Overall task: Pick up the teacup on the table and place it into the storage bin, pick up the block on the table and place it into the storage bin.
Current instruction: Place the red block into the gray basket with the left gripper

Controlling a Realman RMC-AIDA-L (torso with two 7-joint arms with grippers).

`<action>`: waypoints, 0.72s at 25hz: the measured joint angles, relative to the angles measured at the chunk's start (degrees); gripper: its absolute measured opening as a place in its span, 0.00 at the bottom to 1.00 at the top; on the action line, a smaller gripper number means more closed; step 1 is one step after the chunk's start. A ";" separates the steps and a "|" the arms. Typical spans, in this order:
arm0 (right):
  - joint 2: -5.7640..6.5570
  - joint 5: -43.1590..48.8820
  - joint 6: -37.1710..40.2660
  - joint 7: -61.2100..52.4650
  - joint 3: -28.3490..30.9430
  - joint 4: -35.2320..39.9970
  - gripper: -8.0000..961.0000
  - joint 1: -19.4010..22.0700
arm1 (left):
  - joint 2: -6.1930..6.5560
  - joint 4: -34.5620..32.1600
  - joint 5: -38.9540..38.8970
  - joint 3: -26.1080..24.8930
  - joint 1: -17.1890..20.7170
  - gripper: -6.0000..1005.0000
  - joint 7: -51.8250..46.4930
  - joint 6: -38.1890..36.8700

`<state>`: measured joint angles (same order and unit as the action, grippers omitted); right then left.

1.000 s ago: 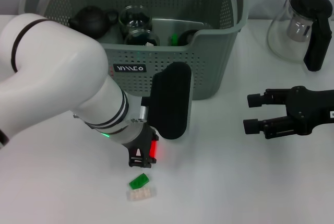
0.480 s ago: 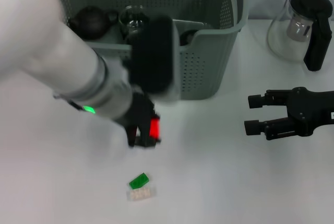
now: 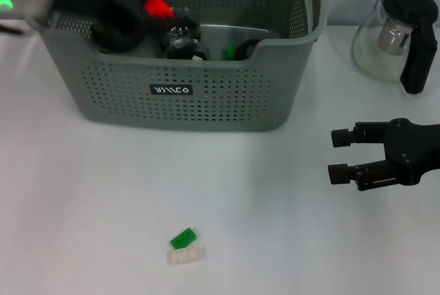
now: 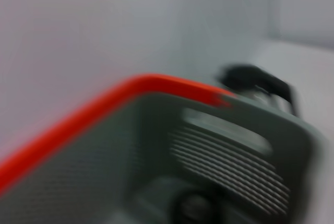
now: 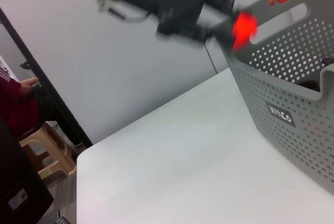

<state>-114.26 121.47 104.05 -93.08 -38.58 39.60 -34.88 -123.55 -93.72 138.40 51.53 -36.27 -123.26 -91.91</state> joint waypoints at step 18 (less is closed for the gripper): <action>0.00 0.00 0.70 -0.11 -0.05 -0.05 0.98 -0.36 | 5.33 28.05 1.88 -6.42 -10.45 0.51 -2.28 24.68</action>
<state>-114.26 121.46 104.75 -93.19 -38.63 39.55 -35.24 -118.22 -65.67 140.27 45.10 -46.72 -125.54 -67.23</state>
